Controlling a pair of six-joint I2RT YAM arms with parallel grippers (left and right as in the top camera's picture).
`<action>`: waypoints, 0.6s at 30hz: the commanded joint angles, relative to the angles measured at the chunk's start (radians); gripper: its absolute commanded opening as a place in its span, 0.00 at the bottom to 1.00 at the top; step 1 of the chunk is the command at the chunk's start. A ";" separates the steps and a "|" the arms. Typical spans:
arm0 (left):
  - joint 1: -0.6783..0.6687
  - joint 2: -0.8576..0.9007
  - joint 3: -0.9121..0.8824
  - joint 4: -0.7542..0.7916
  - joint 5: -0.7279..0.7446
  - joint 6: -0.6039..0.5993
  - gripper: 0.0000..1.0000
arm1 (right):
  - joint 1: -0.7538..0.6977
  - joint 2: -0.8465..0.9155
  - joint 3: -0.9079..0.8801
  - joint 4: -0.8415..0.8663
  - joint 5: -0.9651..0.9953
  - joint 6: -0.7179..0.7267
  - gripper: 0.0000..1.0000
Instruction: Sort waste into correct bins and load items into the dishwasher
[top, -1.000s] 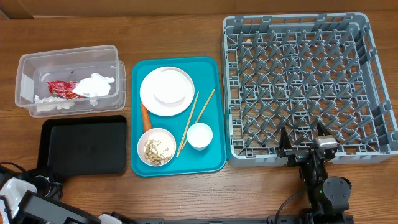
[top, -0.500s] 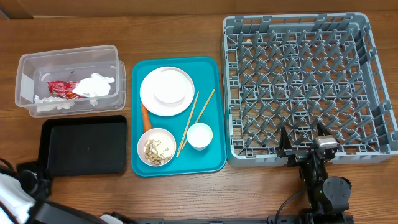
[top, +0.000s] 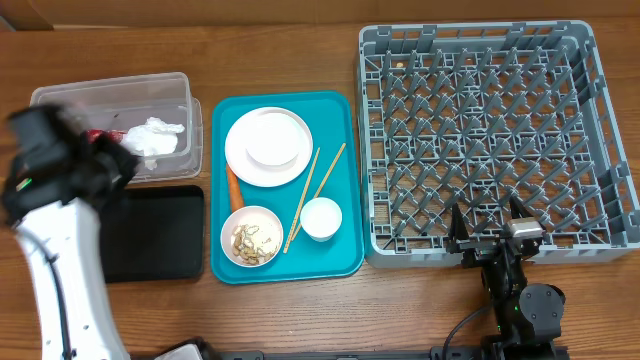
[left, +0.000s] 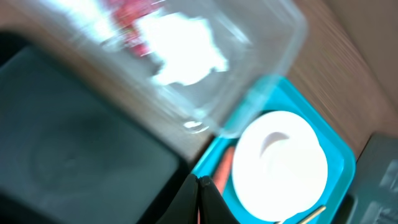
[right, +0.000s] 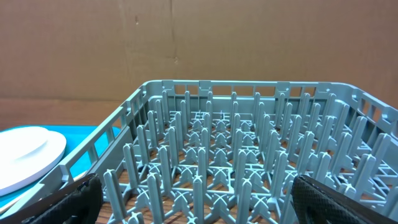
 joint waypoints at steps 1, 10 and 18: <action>-0.132 0.097 0.094 0.011 -0.235 0.011 0.04 | -0.004 -0.010 -0.011 0.006 -0.002 -0.001 1.00; -0.163 0.352 0.149 0.109 -0.233 0.011 0.04 | -0.004 -0.010 -0.011 0.006 -0.002 -0.001 1.00; -0.164 0.429 0.147 0.095 -0.163 0.011 0.04 | -0.004 -0.010 -0.011 0.006 -0.002 -0.001 1.00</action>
